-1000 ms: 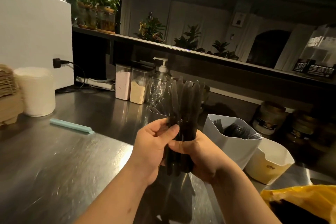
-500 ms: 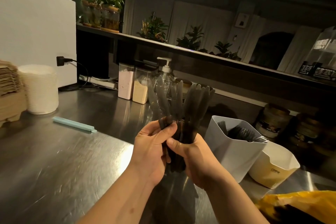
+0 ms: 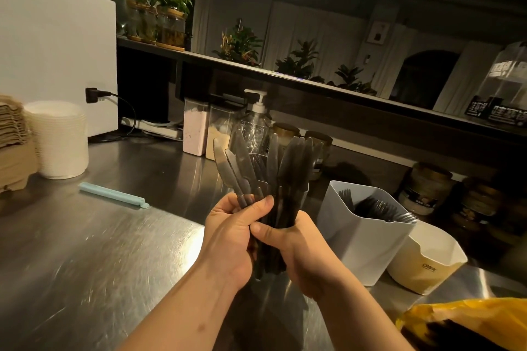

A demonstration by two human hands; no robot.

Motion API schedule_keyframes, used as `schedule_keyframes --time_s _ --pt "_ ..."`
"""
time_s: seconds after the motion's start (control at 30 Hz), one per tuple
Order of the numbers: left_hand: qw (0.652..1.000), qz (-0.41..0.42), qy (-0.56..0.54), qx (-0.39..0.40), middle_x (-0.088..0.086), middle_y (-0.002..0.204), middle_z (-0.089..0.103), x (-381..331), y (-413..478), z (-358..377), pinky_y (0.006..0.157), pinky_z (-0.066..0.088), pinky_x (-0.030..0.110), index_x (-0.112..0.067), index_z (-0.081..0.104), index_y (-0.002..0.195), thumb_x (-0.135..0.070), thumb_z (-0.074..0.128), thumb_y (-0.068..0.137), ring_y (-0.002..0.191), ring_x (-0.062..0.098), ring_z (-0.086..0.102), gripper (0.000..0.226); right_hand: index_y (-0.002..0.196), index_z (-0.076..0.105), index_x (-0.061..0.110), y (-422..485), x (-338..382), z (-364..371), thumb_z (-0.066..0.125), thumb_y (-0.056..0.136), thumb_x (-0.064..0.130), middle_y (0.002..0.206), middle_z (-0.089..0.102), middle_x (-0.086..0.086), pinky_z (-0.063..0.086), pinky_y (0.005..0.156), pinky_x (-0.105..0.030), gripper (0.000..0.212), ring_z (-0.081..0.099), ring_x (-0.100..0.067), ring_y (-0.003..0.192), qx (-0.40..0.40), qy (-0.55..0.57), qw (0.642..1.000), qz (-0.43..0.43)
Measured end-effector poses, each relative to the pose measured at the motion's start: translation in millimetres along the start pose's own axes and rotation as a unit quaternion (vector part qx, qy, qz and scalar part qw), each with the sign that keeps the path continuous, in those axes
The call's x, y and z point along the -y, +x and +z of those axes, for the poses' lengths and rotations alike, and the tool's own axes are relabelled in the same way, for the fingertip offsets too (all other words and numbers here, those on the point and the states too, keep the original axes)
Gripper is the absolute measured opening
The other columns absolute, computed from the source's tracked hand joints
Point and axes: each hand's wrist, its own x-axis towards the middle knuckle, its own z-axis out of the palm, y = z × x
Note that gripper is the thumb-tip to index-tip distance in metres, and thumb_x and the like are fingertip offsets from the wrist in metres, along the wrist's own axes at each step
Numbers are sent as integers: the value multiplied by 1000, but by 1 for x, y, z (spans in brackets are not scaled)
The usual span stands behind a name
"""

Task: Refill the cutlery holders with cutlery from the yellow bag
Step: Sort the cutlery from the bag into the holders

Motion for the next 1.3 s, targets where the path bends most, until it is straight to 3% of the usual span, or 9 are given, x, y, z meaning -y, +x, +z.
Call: schedule_keyframes --time_s 0.1,0.23,0.33,0.43,0.6,0.7,0.9,1.13,1.3 --pt "1000 1 12 -9 12 94 76 2 2 -2 70 58 41 -19 73 72 -17 81 65 90 28 75 11 105 72 21 1 -2 1 66 95 15 92 77 -1 59 77 -30 13 75 -18 91 -9 -20 1000 -1" --pt "996 44 77 29 13 95 77 -1 -5 1 55 51 34 -16 77 92 -33 79 67 77 26 70 31 86 63 -1 1 4 -8 57 101 13 66 59 -15 52 67 -34 21 58 -27 61 34 -69 997 -24" --pt "996 78 53 5 8 101 77 -4 -3 3 83 58 39 -15 75 106 -39 74 68 95 25 74 46 76 62 6 2 17 -16 66 92 16 62 46 -13 43 54 -33 19 46 -22 53 9 56 998 -28" --pt "986 119 94 -72 -1 82 74 -4 3 1 83 58 38 -18 73 94 -44 71 75 85 24 72 32 73 49 16 8 47 -22 69 86 28 60 40 -1 39 50 -26 26 39 -14 50 -64 176 981 -50" --pt "975 116 149 -119 -2 59 59 5 7 -1 69 52 33 -13 69 83 -38 64 95 63 17 59 28 89 59 11 50 92 -21 62 97 31 67 65 -2 55 78 -35 22 67 -19 72 -223 159 955 -111" --pt "973 115 145 -136 -1 56 56 6 10 -4 68 54 32 -11 67 82 -36 63 98 61 16 57 30 90 64 11 74 93 -21 62 98 35 75 69 -2 52 91 -41 26 65 -16 79 -265 109 953 -98" --pt "975 112 137 -138 5 61 54 7 11 -4 67 52 31 -7 65 83 -34 62 99 60 16 54 31 79 74 22 79 59 -19 64 97 39 88 74 3 53 87 -39 27 67 -12 91 -343 -74 930 -106" --pt "978 102 131 -128 5 62 56 7 9 -3 68 50 29 -9 66 84 -33 63 98 62 17 55 28 92 72 8 81 60 -15 63 97 35 88 77 -4 55 96 -43 29 73 -21 95 -342 49 935 -77" --pt "979 94 119 -134 6 67 58 8 12 -4 69 51 30 -10 65 84 -33 64 98 65 19 56 27 102 70 12 72 50 -19 64 97 32 92 76 -3 57 90 -44 21 70 -20 95 -341 -44 938 -31"
